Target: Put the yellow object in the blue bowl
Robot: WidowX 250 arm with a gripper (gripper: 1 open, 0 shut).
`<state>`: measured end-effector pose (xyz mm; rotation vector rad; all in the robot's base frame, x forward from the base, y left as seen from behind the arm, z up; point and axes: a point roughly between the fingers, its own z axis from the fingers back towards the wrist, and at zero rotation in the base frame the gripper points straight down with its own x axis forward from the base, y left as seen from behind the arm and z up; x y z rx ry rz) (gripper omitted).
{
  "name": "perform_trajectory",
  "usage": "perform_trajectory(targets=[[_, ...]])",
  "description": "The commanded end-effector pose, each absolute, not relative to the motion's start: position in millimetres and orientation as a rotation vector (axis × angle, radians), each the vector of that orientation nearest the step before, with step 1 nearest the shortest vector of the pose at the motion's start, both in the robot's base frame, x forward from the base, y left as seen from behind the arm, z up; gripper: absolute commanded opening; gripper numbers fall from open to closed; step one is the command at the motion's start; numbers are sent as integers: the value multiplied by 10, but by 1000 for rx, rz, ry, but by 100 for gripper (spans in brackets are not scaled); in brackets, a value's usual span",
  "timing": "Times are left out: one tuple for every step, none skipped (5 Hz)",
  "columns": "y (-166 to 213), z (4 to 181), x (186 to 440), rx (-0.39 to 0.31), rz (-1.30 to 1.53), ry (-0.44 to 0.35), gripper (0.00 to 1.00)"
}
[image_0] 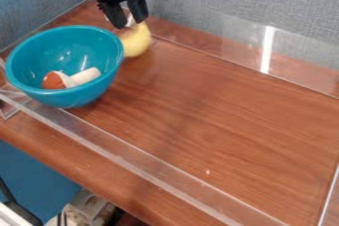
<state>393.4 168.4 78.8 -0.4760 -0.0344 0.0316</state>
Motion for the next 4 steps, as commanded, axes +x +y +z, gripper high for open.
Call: perform_trajectory(targets=[[1805,1202,3900,-425,46,-124,100],[1854,1211,3949,-426,28,-121,100],[1884,1258,3968,-426,0,-122,100],[1888,1227,4002,-428,-26,-115,100]])
